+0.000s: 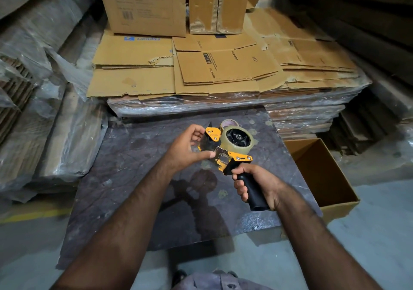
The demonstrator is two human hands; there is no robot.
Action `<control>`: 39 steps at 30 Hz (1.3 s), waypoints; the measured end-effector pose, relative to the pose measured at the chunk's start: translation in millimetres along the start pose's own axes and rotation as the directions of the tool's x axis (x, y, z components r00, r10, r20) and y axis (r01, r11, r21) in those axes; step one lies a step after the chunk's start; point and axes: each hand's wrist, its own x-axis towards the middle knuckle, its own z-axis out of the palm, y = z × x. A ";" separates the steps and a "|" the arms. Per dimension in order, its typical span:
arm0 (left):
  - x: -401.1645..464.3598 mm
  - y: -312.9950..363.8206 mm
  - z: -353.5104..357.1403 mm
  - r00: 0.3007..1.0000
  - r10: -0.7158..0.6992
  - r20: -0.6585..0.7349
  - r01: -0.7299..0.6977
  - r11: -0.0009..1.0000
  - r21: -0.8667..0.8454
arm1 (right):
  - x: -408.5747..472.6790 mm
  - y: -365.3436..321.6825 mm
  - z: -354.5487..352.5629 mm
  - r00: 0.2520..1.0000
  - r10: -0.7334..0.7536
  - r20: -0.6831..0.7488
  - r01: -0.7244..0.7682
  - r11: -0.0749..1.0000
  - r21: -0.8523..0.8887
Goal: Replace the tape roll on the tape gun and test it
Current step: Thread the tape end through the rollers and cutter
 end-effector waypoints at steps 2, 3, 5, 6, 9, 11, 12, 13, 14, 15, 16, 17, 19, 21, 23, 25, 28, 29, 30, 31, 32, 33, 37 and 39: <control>3.2 -6.1 -2.7 0.998 -0.036 0.050 0.038 0.998 -0.048 | -0.4 2.0 -1.3 1.000 0.003 -0.002 -0.003 1.000 -0.003; 3.9 -6.3 -2.9 0.996 -0.063 0.062 0.068 0.994 -0.081 | -0.6 2.9 -1.6 1.000 0.005 -0.004 -0.005 1.000 -0.003; 4.7 -2.0 -0.8 0.990 -0.126 0.056 0.135 0.966 -0.219 | -0.3 3.4 -2.8 1.000 0.004 -0.005 -0.004 1.000 -0.001; 4.8 2.4 1.1 0.987 -0.152 0.051 0.161 0.944 -0.287 | -0.5 3.8 -4.3 1.000 0.002 -0.007 -0.002 1.000 -0.004; 5.1 11.1 6.4 0.970 -0.241 0.006 0.225 0.894 -0.388 | -3.1 7.0 -9.3 1.000 -0.003 -0.002 0.003 0.999 -0.033; 1.4 11.9 8.4 0.951 -0.307 -0.038 0.262 0.865 -0.429 | -4.6 9.7 -11.3 1.000 -0.002 0.001 0.002 0.998 -0.057; -0.4 10.5 9.6 0.941 -0.333 -0.062 0.276 0.859 -0.430 | -4.0 11.8 -13.1 1.000 -0.002 -0.006 0.001 0.998 -0.062; -2.4 8.6 11.6 0.934 -0.349 -0.079 0.286 0.861 -0.421 | -3.0 13.9 -14.3 1.000 -0.003 -0.022 0.001 0.998 -0.062; -4.4 6.1 14.1 0.930 -0.355 -0.096 0.290 0.868 -0.404 | -0.8 16.6 -16.8 0.999 -0.008 -0.047 0.005 0.998 -0.059; -6.6 3.0 17.2 0.927 -0.357 -0.113 0.288 0.874 -0.391 | 1.5 19.5 -19.2 0.997 -0.012 -0.072 0.008 0.999 -0.051; -8.7 -1.1 20.6 0.924 -0.359 -0.130 0.286 0.876 -0.389 | 4.9 23.1 -23.0 0.995 -0.017 -0.101 0.013 0.999 -0.044; -10.6 -5.3 24.2 0.919 -0.368 -0.142 0.290 0.874 -0.389 | 7.9 26.9 -26.6 0.991 -0.023 -0.130 0.018 0.999 -0.037; -14.4 -11.5 32.3 0.911 -0.387 -0.144 0.308 0.869 -0.387 | 12.2 33.9 -34.6 0.983 -0.037 -0.178 0.034 0.999 -0.018; -15.8 -16.1 41.2 0.904 -0.402 -0.146 0.321 0.864 -0.388 | 15.4 39.7 -42.9 0.975 -0.053 -0.216 0.056 0.998 0.008; -15.8 -17.6 49.9 0.894 -0.425 -0.145 0.339 0.851 -0.401 | 17.2 45.9 -50.8 0.962 -0.098 -0.256 0.106 0.994 0.017; -16.1 -18.1 59.2 0.883 -0.452 -0.131 0.362 0.830 -0.424 | 20.7 54.5 -60.6 0.914 -0.220 -0.340 0.205 0.975 -0.080; -17.1 -18.1 72.9 0.869 -0.485 -0.102 0.392 0.798 -0.459 | 23.7 66.8 -76.8 0.752 -0.451 -0.481 0.208 0.855 -0.476; -17.0 -17.4 76.5 0.862 -0.499 -0.089 0.404 0.782 -0.474 | 24.0 69.3 -82.9 0.708 -0.510 -0.489 0.185 0.802 -0.568; -16.3 -17.6 79.7 0.859 -0.507 -0.071 0.414 0.770 -0.486 | 22.8 70.1 -87.9 0.672 -0.567 -0.476 0.171 0.745 -0.645; -15.3 -16.9 82.4 0.858 -0.512 -0.046 0.426 0.759 -0.493 | 21.6 71.0 -93.4 0.642 -0.620 -0.451 0.149 0.678 -0.720; -13.5 -15.2 84.7 0.861 -0.509 -0.021 0.433 0.753 -0.496 | 18.5 71.0 -96.5 0.621 -0.659 -0.424 0.094 0.600 -0.795; -11.3 -12.5 86.8 0.865 -0.502 0.001 0.435 0.748 -0.502 | 16.6 71.9 -99.2 0.609 -0.688 -0.395 0.022 0.513 -0.858; -4.8 -0.8 95.0 0.875 -0.474 0.096 0.459 0.752 -0.472 | 7.1 76.7 -92.7 0.573 -0.754 -0.320 -0.190 0.258 -0.947; -7.0 6.1 99.6 0.868 -0.464 0.178 0.495 0.775 -0.394 | 5.7 78.8 -90.0 0.562 -0.780 -0.275 -0.212 0.185 -0.960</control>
